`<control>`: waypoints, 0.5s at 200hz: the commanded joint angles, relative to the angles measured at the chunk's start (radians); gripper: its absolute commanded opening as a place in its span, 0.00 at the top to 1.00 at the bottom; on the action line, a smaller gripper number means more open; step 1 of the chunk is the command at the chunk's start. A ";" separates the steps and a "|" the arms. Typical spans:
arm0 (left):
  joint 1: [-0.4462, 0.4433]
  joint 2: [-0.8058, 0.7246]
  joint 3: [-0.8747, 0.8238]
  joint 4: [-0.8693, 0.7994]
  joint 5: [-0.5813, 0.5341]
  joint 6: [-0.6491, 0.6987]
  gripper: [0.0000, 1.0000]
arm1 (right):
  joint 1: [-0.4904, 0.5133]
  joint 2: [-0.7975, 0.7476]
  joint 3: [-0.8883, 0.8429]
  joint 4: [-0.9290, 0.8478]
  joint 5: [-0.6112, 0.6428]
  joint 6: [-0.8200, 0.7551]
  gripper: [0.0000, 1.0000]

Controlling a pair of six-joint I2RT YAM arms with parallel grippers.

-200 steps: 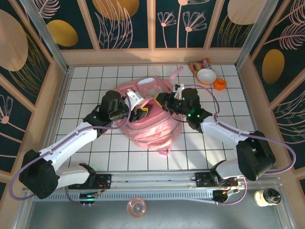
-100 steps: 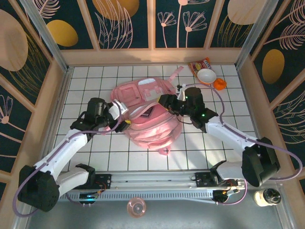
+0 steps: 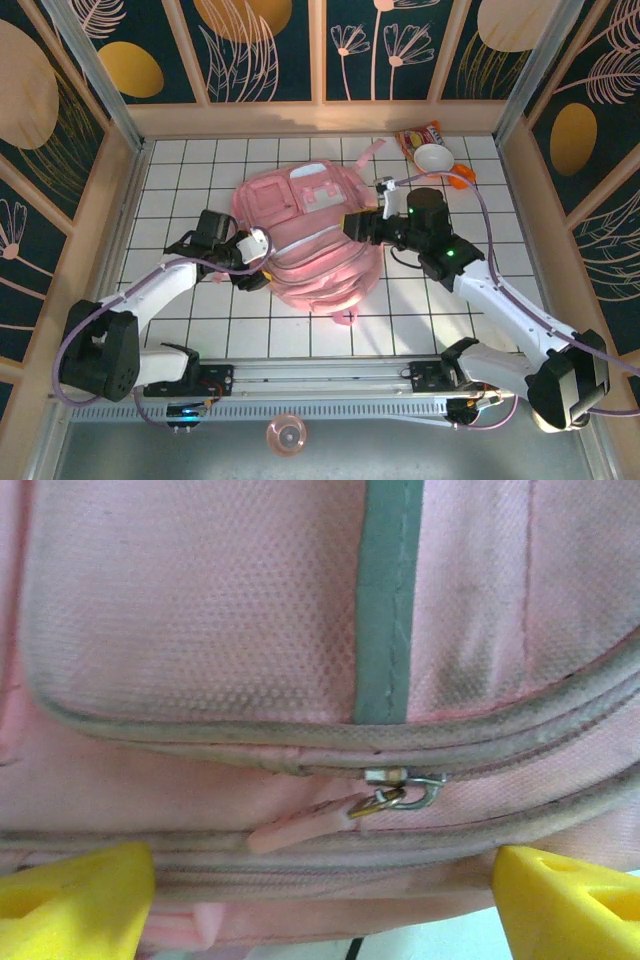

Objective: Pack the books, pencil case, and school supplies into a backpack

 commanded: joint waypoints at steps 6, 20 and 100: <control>0.004 0.003 0.017 -0.010 0.151 0.035 0.21 | 0.048 0.023 0.000 -0.080 -0.006 -0.322 0.43; 0.005 -0.008 0.013 -0.004 0.185 0.027 0.27 | 0.094 0.032 -0.003 -0.102 0.024 -0.462 0.42; 0.004 -0.042 -0.035 0.068 0.165 0.009 0.47 | 0.234 0.099 -0.035 -0.069 0.172 -1.034 0.43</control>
